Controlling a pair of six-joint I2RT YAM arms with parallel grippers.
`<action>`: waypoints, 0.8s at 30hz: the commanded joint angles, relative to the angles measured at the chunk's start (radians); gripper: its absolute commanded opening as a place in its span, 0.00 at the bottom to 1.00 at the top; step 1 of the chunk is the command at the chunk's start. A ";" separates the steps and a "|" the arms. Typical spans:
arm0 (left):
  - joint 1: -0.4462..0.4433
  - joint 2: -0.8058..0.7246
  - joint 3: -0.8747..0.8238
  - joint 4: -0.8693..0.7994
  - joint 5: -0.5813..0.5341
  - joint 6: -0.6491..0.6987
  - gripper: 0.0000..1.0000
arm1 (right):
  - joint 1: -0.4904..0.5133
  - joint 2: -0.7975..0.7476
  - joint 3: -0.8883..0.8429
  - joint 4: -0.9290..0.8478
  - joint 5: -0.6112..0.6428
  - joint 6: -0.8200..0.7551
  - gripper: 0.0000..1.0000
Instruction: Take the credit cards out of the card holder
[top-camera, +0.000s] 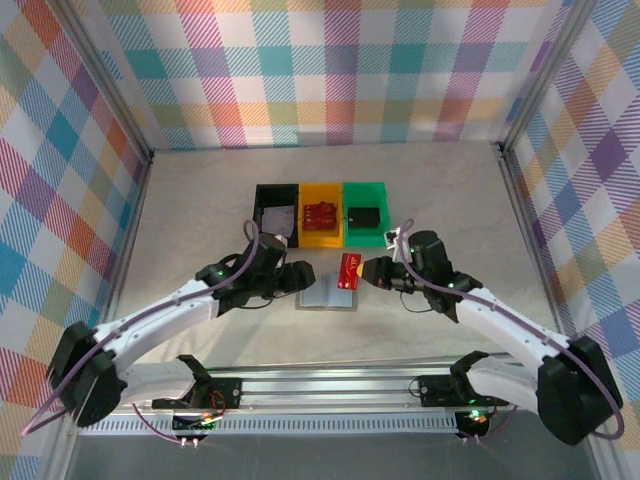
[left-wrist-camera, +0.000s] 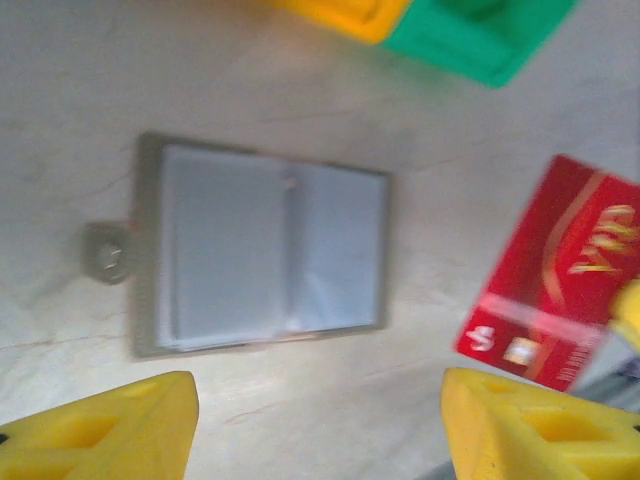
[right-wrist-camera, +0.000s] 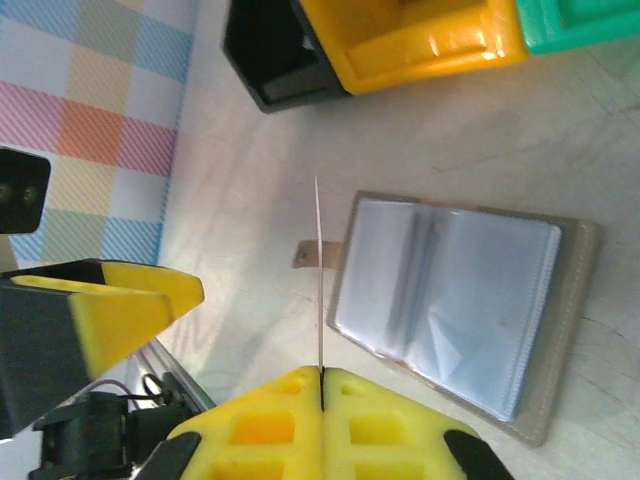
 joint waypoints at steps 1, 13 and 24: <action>0.001 -0.066 -0.063 0.117 0.055 -0.054 0.67 | -0.006 -0.084 -0.029 0.087 0.013 0.044 0.00; -0.148 -0.113 -0.167 0.551 0.003 -0.187 0.69 | -0.006 -0.249 -0.102 0.208 0.075 0.189 0.00; -0.243 -0.028 -0.183 0.747 -0.090 -0.191 0.69 | -0.006 -0.271 -0.123 0.293 0.084 0.276 0.00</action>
